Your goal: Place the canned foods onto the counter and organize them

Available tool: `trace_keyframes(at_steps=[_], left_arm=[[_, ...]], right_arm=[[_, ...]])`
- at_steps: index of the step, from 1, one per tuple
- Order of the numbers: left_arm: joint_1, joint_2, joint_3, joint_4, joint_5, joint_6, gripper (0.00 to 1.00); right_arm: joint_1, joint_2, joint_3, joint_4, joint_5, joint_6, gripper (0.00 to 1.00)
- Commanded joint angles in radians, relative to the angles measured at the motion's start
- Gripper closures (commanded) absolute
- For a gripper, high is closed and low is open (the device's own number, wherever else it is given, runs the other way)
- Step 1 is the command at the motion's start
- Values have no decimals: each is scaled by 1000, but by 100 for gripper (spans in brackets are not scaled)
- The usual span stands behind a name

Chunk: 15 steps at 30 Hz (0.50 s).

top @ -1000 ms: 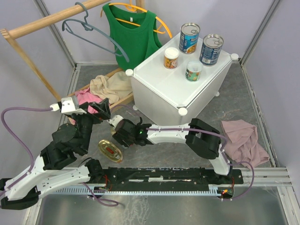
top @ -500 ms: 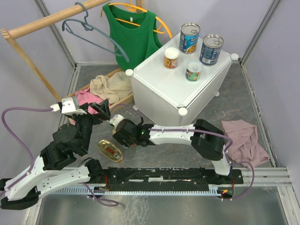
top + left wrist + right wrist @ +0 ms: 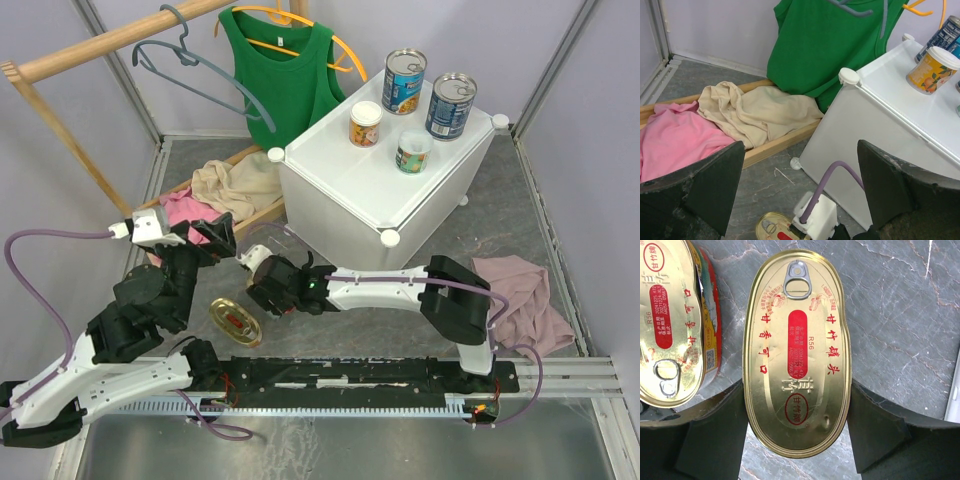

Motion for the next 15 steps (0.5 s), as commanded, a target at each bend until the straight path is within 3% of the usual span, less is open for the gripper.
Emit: trace_keyframes(at_steps=[1, 15], left_arm=[[-2, -9, -8, -3, -30, -57, 1], [-1, 10, -37, -46, 10, -134, 1]], right_arm=[[10, -104, -13, 67, 41, 20, 99], [21, -196, -117, 106, 57, 38, 99]])
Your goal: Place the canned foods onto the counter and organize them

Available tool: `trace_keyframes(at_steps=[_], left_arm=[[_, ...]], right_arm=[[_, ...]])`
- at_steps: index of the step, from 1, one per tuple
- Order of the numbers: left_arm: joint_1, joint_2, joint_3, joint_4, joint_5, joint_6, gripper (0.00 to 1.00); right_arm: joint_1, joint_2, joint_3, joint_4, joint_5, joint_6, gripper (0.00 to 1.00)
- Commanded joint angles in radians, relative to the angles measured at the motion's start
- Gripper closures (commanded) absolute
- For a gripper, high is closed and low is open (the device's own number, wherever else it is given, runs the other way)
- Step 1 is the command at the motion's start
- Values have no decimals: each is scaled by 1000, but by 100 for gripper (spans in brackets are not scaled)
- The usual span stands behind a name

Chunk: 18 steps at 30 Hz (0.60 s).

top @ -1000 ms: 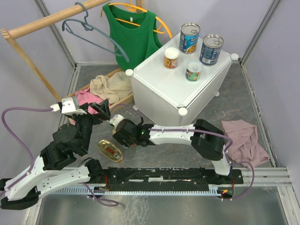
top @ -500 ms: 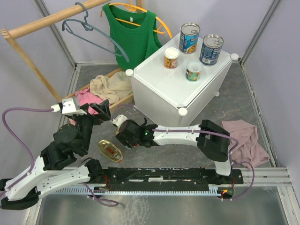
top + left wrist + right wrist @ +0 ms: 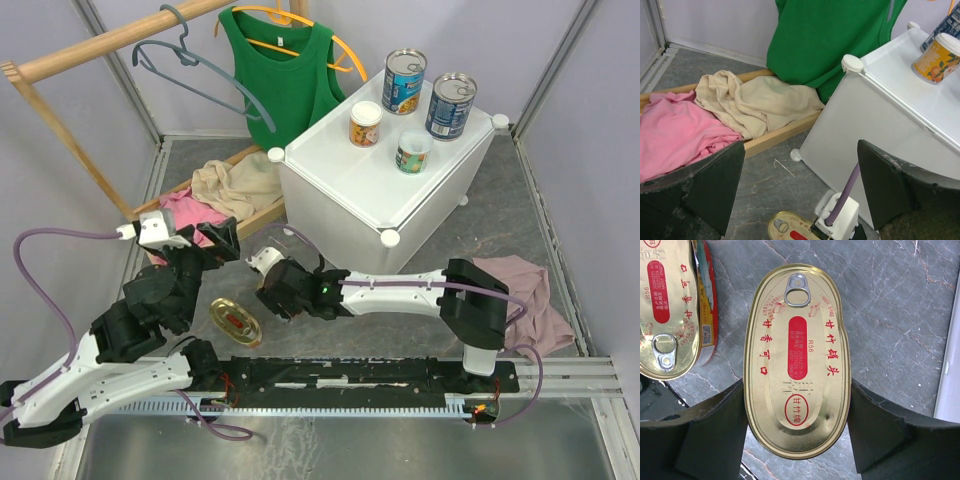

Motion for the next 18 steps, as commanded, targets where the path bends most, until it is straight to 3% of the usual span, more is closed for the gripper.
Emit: trace_keyframes(at_steps=[1, 18], left_arm=[[-1, 12, -20, -7, 8, -89, 1], [-2, 9, -137, -66, 113, -255, 1]], right_arm=[[9, -96, -20, 105, 38, 17, 99], [59, -167, -84, 104, 80, 44, 99]])
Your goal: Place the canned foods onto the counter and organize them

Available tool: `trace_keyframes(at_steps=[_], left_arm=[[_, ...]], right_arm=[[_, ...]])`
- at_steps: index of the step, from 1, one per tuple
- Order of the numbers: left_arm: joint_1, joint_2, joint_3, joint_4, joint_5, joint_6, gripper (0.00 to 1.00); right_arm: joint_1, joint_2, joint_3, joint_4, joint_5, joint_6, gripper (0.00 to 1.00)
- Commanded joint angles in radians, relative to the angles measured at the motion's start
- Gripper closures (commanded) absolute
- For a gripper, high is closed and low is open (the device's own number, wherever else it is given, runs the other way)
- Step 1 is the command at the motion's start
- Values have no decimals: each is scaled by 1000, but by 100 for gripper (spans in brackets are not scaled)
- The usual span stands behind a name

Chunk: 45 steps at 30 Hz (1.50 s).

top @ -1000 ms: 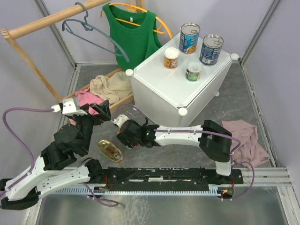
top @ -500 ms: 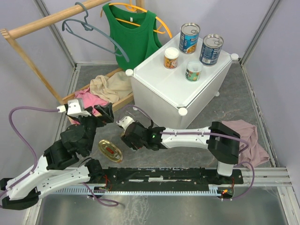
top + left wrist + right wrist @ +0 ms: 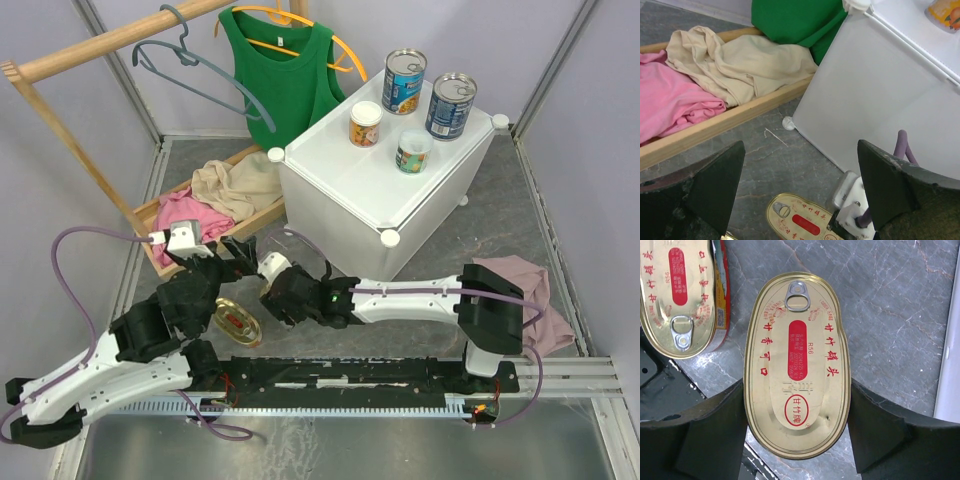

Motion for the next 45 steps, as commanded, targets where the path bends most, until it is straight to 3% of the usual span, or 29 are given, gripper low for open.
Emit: trace_keyframes(at_steps=[1, 22, 45], left_arm=[[-1, 36, 9, -17, 42, -106, 1], [0, -53, -108, -107, 279, -404, 1], [-1, -102, -50, -132, 231, -473, 1]], right_arm=[[28, -89, -14, 85, 57, 19, 99], [42, -232, -79, 98, 100, 1, 99], [76, -509, -59, -17, 201, -45, 99]])
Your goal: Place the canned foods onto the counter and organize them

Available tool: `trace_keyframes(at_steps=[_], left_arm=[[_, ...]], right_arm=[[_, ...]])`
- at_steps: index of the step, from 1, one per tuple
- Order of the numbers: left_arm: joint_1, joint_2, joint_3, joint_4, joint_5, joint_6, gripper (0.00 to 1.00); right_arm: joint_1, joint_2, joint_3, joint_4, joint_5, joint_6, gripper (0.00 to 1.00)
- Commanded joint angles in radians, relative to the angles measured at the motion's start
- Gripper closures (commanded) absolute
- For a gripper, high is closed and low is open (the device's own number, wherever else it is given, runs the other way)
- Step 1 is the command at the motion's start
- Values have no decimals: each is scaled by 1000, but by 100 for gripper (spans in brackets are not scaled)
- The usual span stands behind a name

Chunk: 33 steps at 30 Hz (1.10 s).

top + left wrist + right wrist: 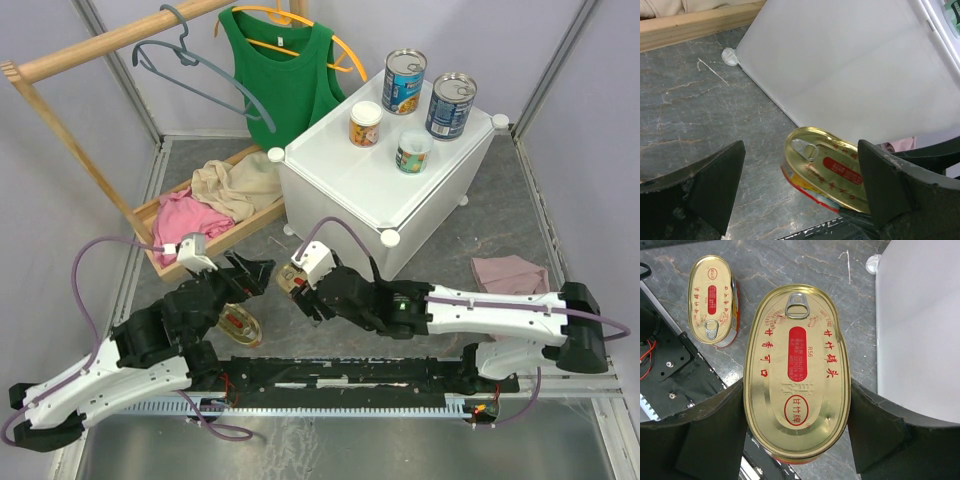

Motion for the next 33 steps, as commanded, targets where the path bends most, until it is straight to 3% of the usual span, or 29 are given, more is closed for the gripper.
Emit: trace_keyframes(at_steps=[1, 6, 14, 33], left_arm=[[0, -42, 38, -1, -67, -77, 1], [-1, -86, 31, 17, -112, -98, 1], [-1, -17, 92, 35, -128, -38, 1], [-1, -10, 113, 72, -120, 31, 0]], right_arm=[[14, -117, 80, 29, 69, -26, 99], [36, -173, 142, -20, 99, -48, 99], [56, -194, 303, -87, 159, -106, 99], [25, -87, 494, 20, 327, -298, 99]])
